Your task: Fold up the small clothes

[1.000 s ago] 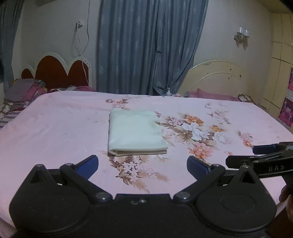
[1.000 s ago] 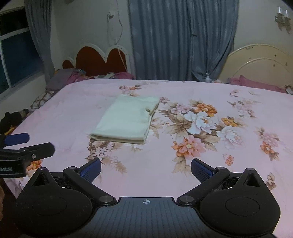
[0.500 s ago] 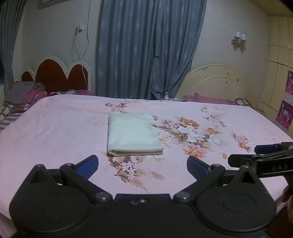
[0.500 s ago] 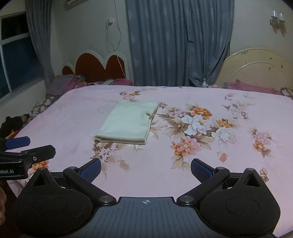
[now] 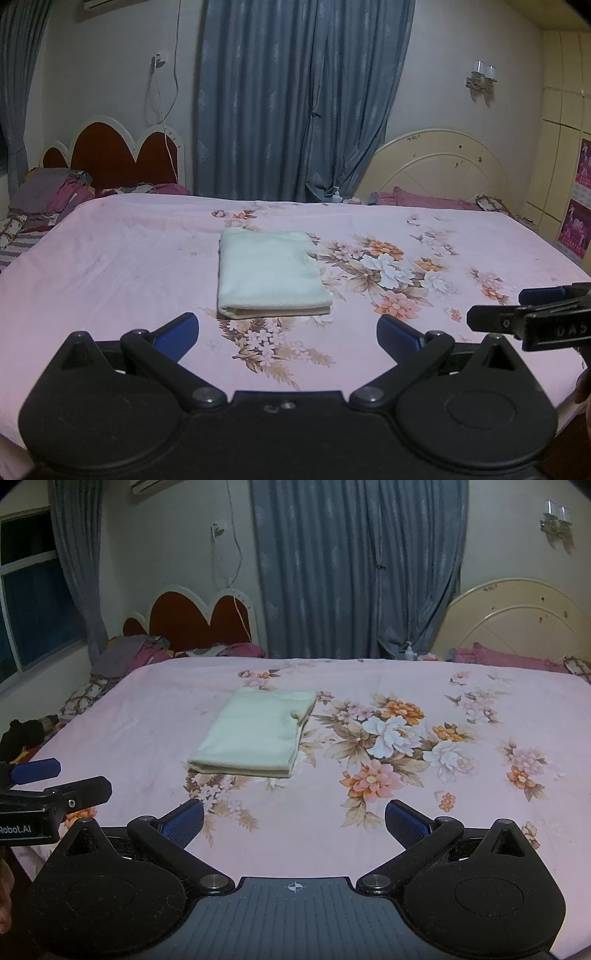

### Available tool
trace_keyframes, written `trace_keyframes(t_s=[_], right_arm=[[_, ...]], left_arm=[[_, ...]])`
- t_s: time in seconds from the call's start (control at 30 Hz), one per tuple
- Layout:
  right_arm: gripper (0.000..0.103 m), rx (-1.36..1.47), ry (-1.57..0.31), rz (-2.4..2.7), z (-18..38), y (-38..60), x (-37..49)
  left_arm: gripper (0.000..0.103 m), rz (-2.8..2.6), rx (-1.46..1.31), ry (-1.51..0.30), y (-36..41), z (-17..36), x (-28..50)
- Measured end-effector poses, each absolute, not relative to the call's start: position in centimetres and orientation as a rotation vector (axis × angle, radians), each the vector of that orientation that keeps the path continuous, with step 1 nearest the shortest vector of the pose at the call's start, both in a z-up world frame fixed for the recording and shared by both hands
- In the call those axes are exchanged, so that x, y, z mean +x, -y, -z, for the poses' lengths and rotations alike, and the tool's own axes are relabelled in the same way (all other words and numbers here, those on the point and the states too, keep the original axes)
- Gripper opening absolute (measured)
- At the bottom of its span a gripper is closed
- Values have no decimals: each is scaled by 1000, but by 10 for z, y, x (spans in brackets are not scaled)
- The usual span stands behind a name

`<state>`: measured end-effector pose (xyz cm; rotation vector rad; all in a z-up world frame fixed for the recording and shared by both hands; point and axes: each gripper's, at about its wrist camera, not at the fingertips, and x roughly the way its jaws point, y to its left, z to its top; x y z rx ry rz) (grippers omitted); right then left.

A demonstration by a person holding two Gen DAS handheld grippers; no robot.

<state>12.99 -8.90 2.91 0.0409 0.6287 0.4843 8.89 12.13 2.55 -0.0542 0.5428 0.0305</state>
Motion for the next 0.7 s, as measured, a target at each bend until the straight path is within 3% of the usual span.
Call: trace_keyframes(t_s=[0.7], right_arm=[[103, 40, -619, -484, -34, 91, 132]], left_arm=[[102, -31, -51, -543, -123, -27, 92]])
